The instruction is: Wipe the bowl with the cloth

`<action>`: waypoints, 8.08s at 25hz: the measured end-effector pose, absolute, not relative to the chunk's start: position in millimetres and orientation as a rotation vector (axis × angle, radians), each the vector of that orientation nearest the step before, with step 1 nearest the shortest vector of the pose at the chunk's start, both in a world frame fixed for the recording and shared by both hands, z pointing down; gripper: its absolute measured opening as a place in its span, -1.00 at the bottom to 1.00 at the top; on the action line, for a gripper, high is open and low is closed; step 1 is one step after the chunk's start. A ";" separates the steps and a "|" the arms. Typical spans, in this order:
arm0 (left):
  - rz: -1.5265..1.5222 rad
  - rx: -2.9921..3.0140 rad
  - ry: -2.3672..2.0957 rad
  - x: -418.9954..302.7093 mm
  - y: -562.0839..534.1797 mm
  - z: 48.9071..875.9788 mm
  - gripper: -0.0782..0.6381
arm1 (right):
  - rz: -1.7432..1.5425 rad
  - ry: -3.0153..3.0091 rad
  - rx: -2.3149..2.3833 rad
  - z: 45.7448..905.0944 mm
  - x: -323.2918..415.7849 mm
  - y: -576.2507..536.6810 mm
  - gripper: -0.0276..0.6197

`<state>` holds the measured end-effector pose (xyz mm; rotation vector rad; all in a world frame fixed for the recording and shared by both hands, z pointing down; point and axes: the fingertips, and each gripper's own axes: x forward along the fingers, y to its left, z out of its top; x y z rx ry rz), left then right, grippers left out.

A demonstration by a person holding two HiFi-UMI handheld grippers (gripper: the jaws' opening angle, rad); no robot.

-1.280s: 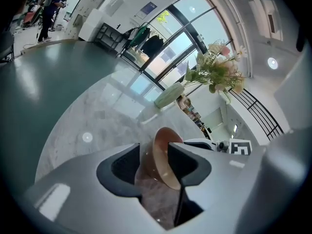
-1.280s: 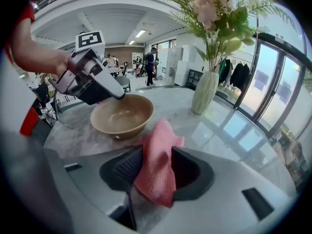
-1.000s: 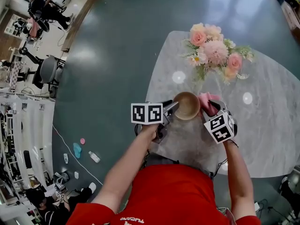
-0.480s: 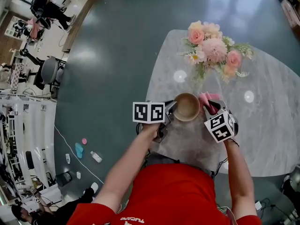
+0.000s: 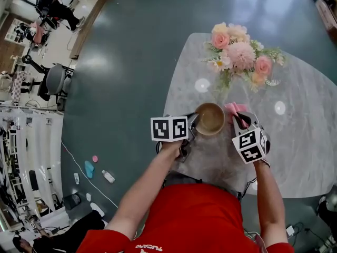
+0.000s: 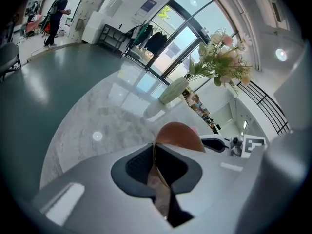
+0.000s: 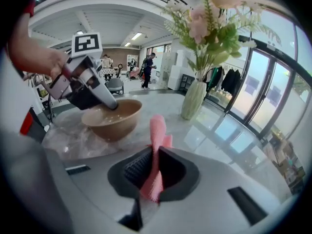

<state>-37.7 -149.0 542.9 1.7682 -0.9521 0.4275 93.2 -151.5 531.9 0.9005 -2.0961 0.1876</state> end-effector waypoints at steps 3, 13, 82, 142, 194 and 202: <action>0.444 1.791 -0.968 -37.9 -147.6 538.7 -0.73 | 0.162 -2.169 0.958 494.1 85.0 -150.9 -0.84; 0.470 1.875 -1.037 -36.8 -149.5 526.7 -0.73 | 0.078 -2.413 0.841 413.3 10.0 -134.6 -0.85; 0.711 2.236 -1.190 -35.8 -149.2 495.6 -0.72 | -0.214 -1.607 0.324 506.8 19.8 -95.3 -0.85; 0.597 2.129 -1.123 -34.0 -140.6 497.0 -0.73 | 0.051 -1.939 0.395 492.4 -7.5 -99.5 -0.85; 0.642 1.904 -1.089 -32.3 -176.1 535.0 -0.72 | 0.128 -1.839 0.858 540.7 110.3 -168.1 -0.84; 0.635 1.939 -1.081 -31.2 -177.9 533.0 -0.62 | 0.236 -1.888 0.830 549.7 107.9 -162.2 -0.51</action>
